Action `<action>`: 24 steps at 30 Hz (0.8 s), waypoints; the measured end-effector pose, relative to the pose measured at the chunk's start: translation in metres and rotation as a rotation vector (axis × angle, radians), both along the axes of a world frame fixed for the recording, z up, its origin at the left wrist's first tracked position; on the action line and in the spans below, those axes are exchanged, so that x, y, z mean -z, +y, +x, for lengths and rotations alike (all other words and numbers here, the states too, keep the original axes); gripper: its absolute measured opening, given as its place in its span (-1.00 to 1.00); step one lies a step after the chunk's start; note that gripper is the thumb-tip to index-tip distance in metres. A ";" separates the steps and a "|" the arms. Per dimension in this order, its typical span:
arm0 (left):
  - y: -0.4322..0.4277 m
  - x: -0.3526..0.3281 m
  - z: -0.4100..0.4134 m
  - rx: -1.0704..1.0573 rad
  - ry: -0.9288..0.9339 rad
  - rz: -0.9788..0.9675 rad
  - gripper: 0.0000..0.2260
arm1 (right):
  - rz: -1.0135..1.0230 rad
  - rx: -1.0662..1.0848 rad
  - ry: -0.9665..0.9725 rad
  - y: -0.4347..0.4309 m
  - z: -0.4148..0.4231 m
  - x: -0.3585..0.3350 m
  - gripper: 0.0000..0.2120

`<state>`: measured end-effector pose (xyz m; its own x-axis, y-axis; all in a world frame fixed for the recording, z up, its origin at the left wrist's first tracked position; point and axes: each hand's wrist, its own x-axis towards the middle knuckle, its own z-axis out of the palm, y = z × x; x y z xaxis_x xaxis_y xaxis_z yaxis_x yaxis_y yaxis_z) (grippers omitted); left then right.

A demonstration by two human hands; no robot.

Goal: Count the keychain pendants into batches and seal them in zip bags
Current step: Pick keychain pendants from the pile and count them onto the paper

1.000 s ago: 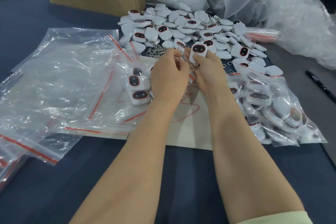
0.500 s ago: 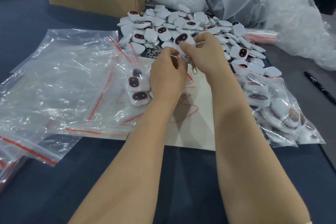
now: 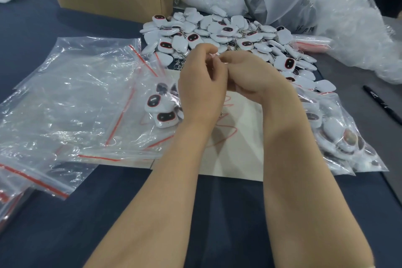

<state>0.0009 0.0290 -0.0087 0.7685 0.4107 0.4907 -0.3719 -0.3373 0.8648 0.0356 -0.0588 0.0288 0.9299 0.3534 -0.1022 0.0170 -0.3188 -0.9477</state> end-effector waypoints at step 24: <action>-0.001 0.008 0.005 -0.015 0.092 0.019 -0.93 | -0.715 0.290 -0.253 0.026 0.060 0.061 -0.63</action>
<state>0.0057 0.0278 -0.0165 0.8048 0.4134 0.4259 -0.2857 -0.3591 0.8885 0.0956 -0.0327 -0.0322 0.9996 0.0234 0.0137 0.0271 -0.8703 -0.4918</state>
